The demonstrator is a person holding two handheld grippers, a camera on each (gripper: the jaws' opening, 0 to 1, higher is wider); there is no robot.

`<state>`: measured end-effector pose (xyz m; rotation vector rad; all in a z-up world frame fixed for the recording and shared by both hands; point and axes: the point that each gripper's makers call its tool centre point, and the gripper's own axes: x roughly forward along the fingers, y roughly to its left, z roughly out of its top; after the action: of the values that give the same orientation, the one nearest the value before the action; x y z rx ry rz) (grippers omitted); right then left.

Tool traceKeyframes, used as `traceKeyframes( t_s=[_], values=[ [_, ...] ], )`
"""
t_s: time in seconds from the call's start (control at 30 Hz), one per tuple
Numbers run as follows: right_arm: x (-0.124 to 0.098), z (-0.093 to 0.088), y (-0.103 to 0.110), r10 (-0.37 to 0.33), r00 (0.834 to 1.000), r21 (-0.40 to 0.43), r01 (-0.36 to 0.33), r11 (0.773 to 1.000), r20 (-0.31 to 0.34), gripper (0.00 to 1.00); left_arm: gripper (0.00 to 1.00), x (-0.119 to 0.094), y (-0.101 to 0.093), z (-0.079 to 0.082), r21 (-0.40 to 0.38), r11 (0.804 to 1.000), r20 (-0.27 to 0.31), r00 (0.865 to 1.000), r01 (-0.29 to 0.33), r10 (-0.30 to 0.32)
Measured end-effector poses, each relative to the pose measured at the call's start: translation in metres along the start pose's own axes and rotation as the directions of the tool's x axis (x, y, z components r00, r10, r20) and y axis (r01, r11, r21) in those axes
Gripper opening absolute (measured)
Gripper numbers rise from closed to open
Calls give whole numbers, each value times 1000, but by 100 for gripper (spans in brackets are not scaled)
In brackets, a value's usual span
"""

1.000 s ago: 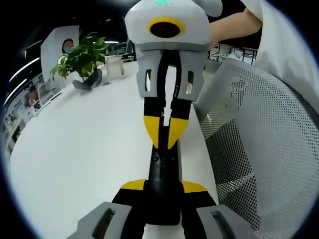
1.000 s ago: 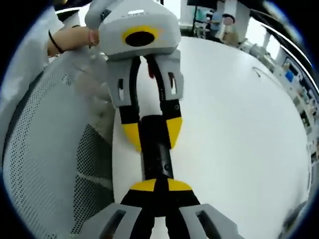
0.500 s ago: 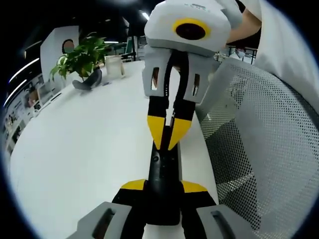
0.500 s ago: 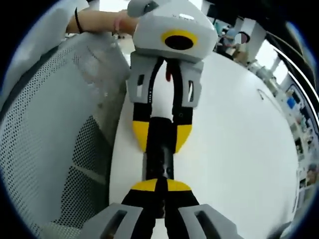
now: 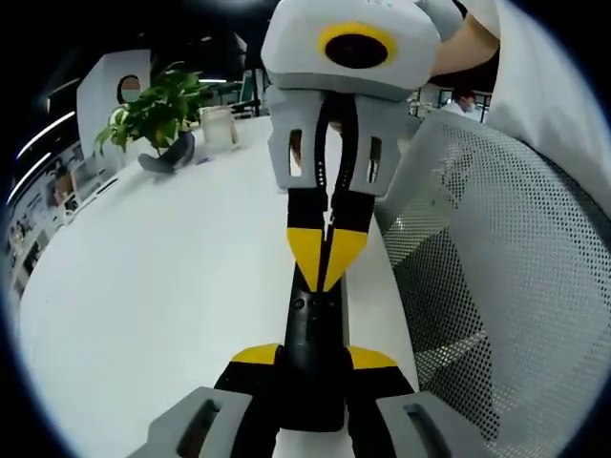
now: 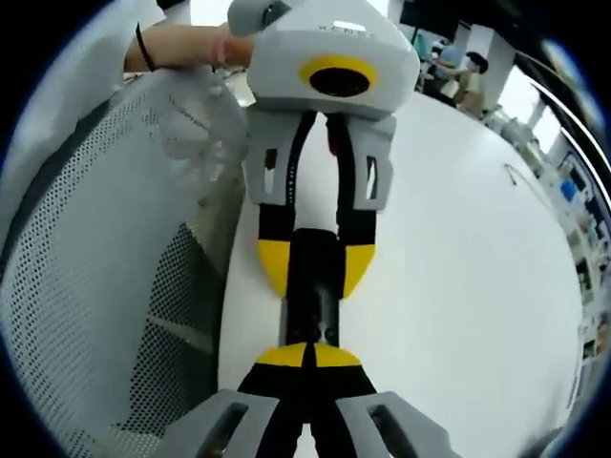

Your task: Press the specified remote control buttons in sequence, fully releasing each button before pressing the next.

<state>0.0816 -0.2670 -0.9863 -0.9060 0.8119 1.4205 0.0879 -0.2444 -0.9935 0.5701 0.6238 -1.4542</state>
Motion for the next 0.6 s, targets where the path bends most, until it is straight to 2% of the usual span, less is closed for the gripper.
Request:
traceKeyframes(
  t_s=[0.6],
  values=[
    [0, -3, -2, -18, 999, 26, 18, 999, -28, 0, 24, 0, 0, 1, 0, 1000, 1, 1000, -1, 1]
  ],
)
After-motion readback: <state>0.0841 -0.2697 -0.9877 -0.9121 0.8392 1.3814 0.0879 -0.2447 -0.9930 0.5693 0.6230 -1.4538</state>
